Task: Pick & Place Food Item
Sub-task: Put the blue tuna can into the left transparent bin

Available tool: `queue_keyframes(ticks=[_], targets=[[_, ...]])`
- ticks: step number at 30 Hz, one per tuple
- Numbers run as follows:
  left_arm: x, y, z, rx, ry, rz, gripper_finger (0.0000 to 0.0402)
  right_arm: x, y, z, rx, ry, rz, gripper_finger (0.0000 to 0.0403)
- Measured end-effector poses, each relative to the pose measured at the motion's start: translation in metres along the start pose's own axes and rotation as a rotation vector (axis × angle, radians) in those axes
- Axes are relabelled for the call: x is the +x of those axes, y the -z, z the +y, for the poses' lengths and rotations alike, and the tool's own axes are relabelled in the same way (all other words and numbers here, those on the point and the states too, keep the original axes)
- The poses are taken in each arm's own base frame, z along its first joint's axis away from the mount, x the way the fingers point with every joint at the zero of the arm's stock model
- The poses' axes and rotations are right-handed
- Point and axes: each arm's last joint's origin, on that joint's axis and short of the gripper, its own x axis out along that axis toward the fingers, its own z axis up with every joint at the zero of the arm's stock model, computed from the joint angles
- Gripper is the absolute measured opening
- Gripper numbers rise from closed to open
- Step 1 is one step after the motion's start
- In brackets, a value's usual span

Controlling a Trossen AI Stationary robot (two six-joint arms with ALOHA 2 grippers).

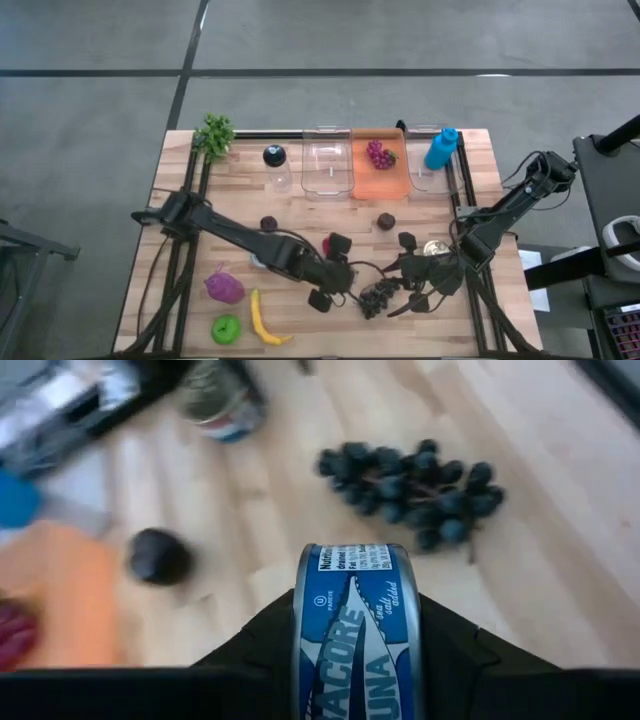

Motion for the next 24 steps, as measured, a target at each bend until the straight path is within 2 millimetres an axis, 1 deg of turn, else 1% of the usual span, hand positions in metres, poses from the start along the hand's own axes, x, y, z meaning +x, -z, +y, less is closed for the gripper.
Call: queue_keyframes(ticks=[8, 13, 16, 18, 24], targets=[[-0.042, -0.002, 0.02, -0.012, -0.182, 0.004, 0.0141, 0.0, 0.0, 0.0, 0.0, 0.0, 0.0, 0.0068], [-0.057, 0.002, 0.038, -0.034, -0.341, 0.043, 0.0141, 0.0, 0.0, 0.0, 0.0, 0.0, 0.0, 0.0075], [-0.063, 0.004, 0.053, -0.072, -0.397, 0.04, 0.0141, 0.0, 0.0, 0.0, 0.0, 0.0, 0.0, 0.0081], [-0.063, 0.007, 0.065, -0.135, -0.434, 0.044, 0.0141, 0.0, 0.0, 0.0, 0.0, 0.0, 0.0, 0.0085], [-0.059, 0.024, 0.11, -0.245, -0.516, 0.101, 0.0141, 0.0, 0.0, 0.0, -0.008, 0.002, -0.001, 0.0094]])
